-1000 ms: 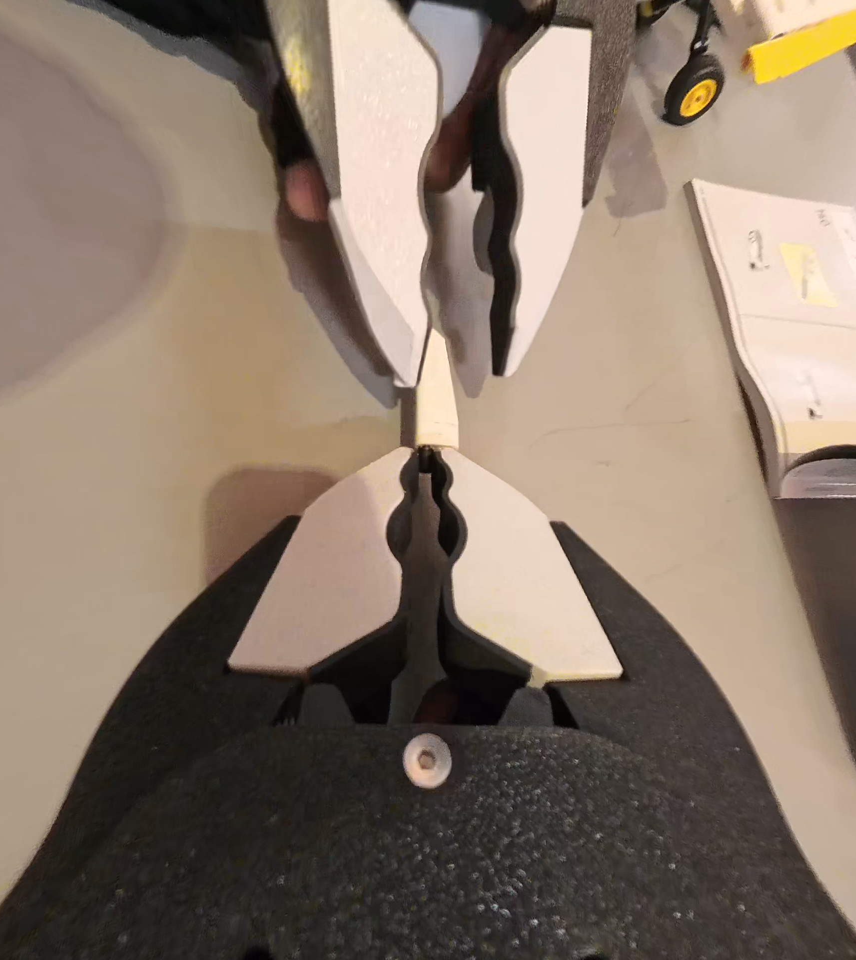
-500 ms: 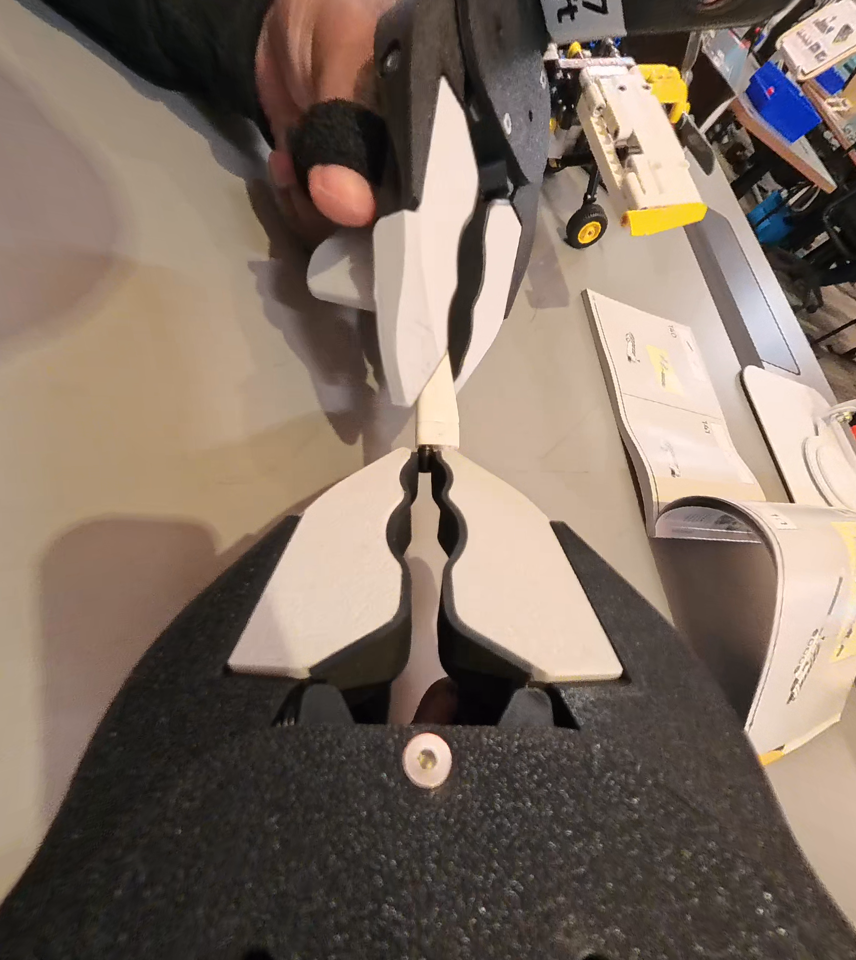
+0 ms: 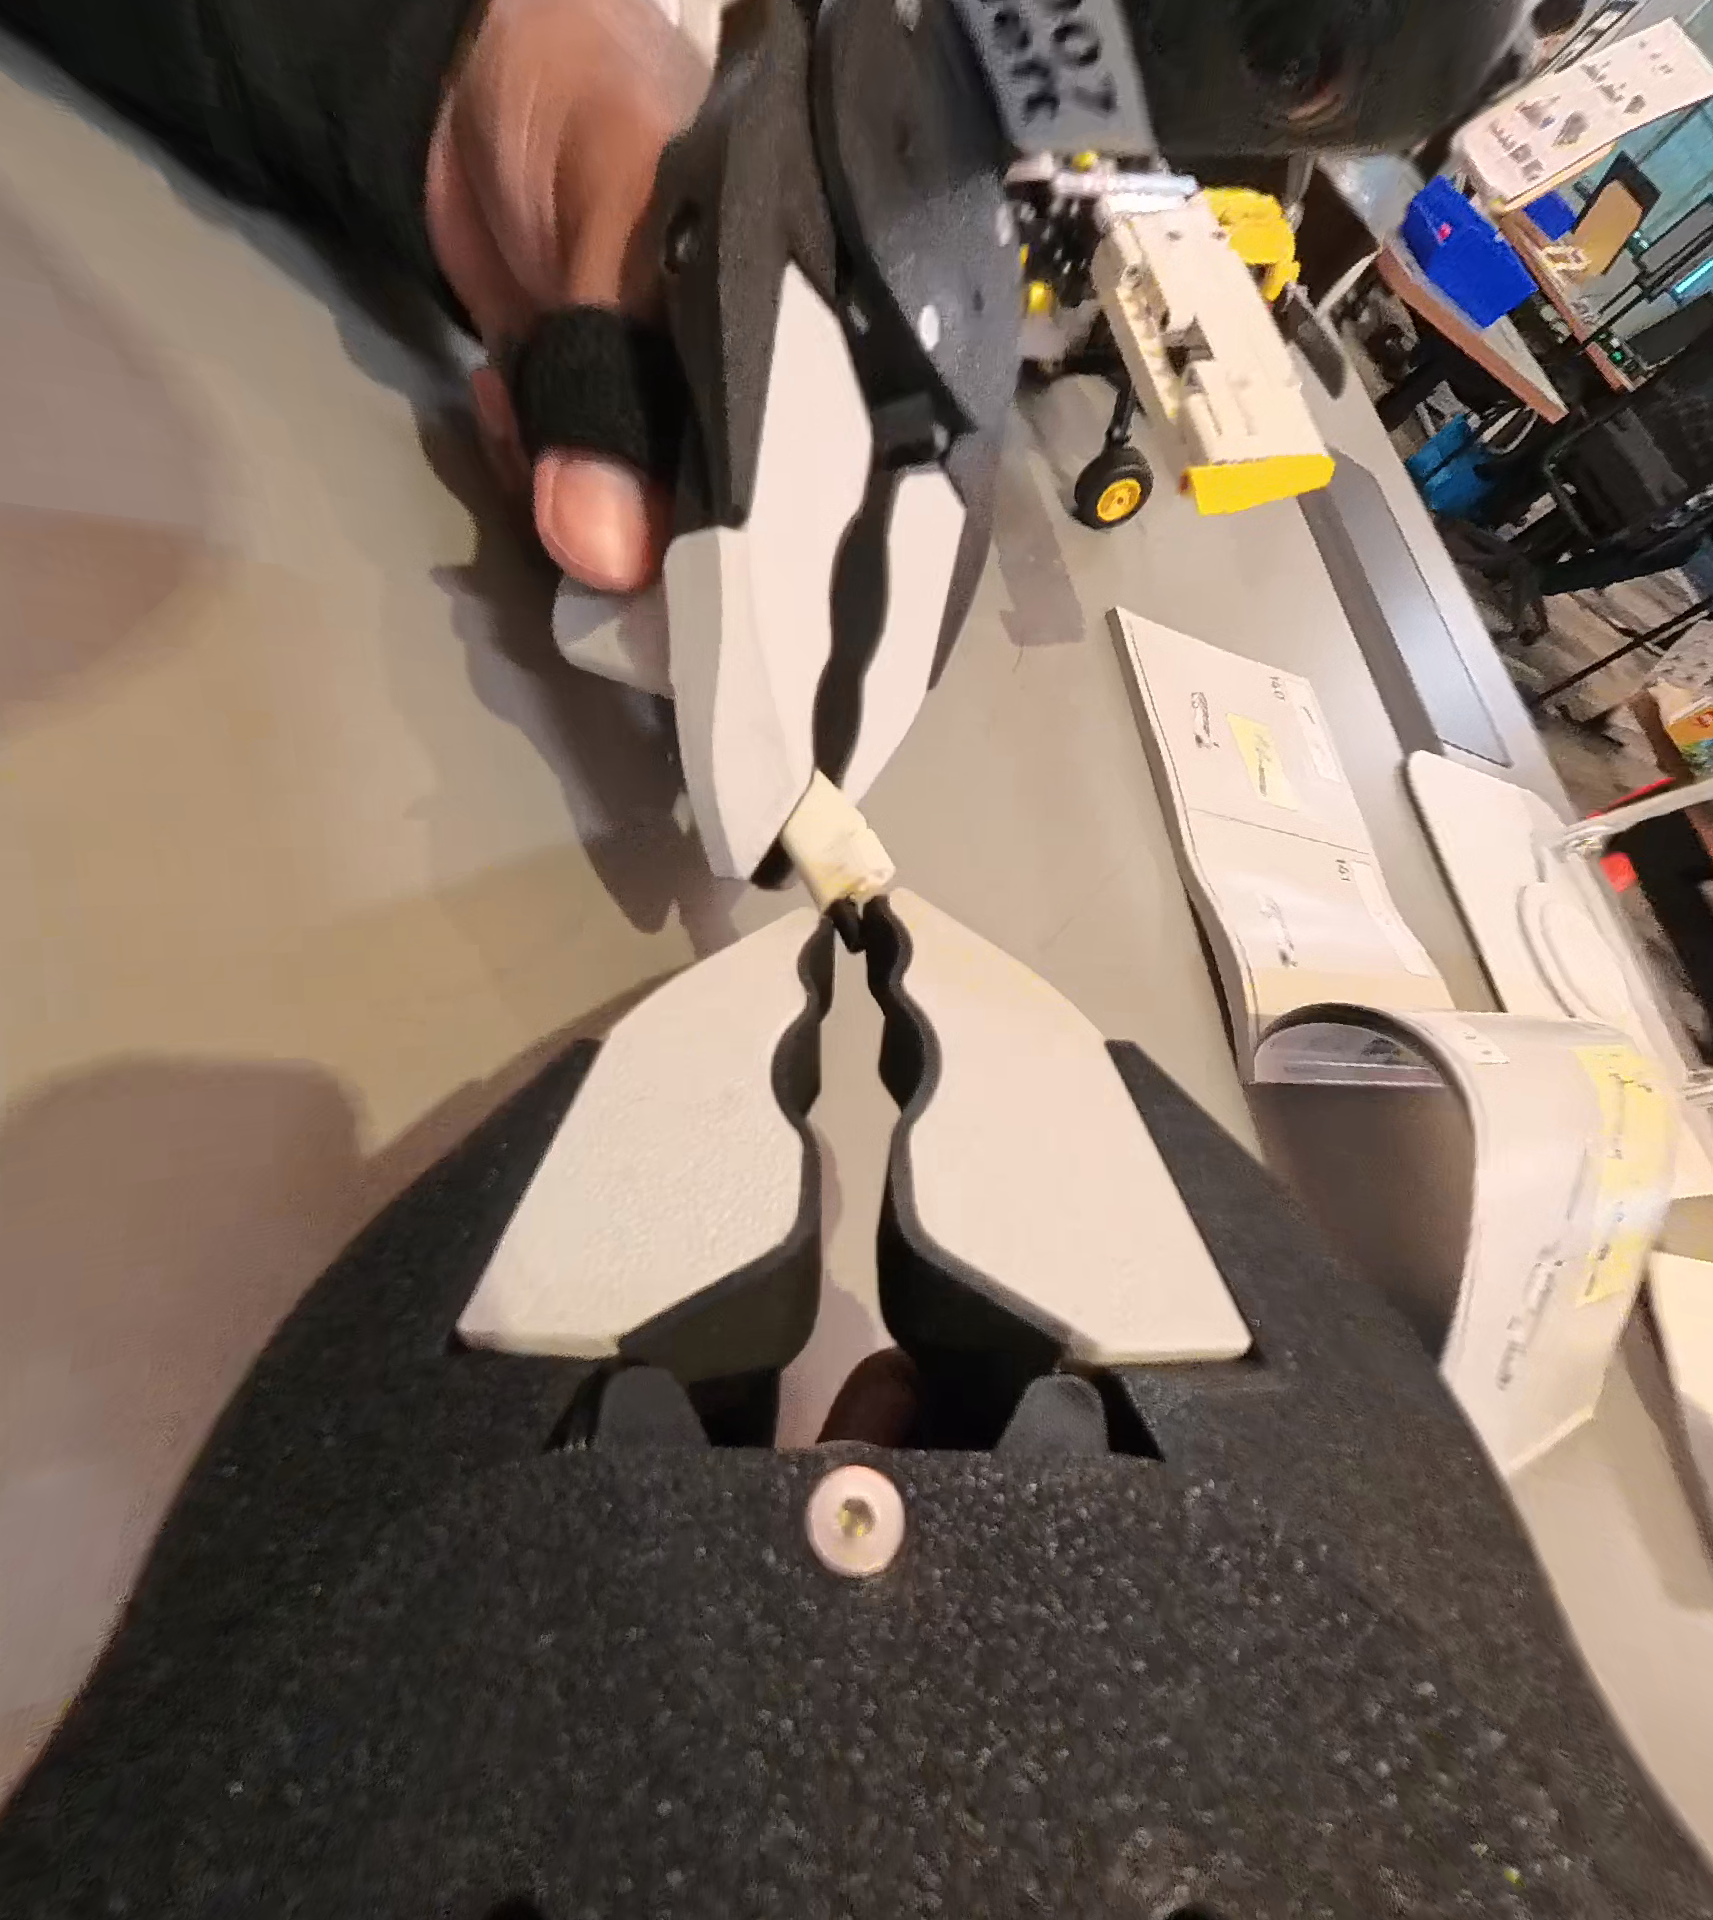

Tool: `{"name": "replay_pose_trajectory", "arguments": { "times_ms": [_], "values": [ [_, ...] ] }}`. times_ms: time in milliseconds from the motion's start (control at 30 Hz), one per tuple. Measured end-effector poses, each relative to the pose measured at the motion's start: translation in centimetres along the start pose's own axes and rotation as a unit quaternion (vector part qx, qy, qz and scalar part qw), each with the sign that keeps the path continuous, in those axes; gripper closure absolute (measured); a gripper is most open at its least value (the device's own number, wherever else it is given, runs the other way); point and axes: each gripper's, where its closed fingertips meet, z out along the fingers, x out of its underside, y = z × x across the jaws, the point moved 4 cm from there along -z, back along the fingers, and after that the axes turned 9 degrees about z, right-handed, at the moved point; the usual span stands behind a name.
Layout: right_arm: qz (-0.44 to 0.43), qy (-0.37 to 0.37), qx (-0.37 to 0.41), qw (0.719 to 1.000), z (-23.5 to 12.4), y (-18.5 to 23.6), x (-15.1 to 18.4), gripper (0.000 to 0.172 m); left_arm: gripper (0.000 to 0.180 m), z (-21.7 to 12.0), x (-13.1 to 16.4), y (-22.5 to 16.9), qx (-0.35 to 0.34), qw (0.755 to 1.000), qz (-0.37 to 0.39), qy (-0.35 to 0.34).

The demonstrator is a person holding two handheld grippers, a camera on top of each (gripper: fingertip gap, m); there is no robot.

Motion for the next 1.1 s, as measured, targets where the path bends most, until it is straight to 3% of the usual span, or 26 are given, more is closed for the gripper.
{"name": "replay_pose_trajectory", "arguments": {
  "times_ms": [500, 833, 1100],
  "values": [
    [-0.035, 0.046, -0.012, 0.998, 0.6, 1.1, 1.0, 0.168, 0.174, 0.3, 0.5, 0.0, -0.001, 1.0, -0.002, 0.025],
    [-0.016, 0.054, -0.02, 0.998, 0.8, 1.4, 1.2, 0.168, 0.174, 0.4, 0.6, 0.1, -0.005, 1.0, -0.002, 0.031],
    [0.041, 0.023, -0.022, 0.999, 0.5, 0.3, 1.0, 0.165, 0.173, -0.1, 0.0, 0.4, -0.006, 1.0, -0.016, -0.004]
  ]
}}
